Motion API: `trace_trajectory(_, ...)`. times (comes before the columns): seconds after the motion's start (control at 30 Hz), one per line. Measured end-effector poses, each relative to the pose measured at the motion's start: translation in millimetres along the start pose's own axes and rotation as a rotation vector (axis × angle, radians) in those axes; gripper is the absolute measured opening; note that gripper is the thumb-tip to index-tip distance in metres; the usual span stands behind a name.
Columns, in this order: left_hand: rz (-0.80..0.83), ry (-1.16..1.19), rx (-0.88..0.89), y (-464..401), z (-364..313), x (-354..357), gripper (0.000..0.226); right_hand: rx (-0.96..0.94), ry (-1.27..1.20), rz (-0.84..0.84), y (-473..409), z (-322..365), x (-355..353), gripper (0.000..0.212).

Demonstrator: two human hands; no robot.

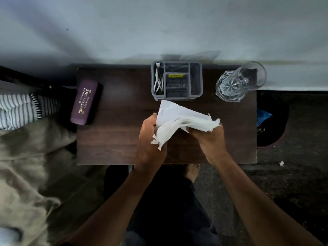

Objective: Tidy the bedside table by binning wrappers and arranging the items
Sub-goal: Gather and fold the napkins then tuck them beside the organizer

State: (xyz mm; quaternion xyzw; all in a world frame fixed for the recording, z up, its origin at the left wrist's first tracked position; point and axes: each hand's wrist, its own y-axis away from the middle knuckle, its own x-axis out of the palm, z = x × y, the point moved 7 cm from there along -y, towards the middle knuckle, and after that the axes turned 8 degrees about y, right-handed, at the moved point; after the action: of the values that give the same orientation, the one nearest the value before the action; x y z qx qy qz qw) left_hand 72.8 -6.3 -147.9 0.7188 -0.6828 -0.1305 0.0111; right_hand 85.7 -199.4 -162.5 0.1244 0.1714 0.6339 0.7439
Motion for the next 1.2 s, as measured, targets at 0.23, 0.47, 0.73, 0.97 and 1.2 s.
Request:
trace_trajectory(0.23,0.034,0.034,-0.242,-10,-12,-10,0.030,0.078,0.023,0.090,-7,3,-13,0.037)
trace_trajectory(0.47,0.244,0.706,-0.680,-15,-11,-5,0.034,0.176,-0.025,0.293,-4,10,-8,0.038)
trace_trajectory(0.73,0.196,0.765,-0.749,-1,0,7,0.021,0.275,-0.005,0.269,6,0,-11,0.032)
trace_trajectory(0.97,-0.093,0.557,-0.783,6,8,2,0.035,0.227,0.124,0.101,20,11,-15,0.023)
trace_trajectory(1.2,-0.162,0.439,-0.671,-8,-16,10,0.017,-0.072,0.449,-0.150,41,48,5,0.035)
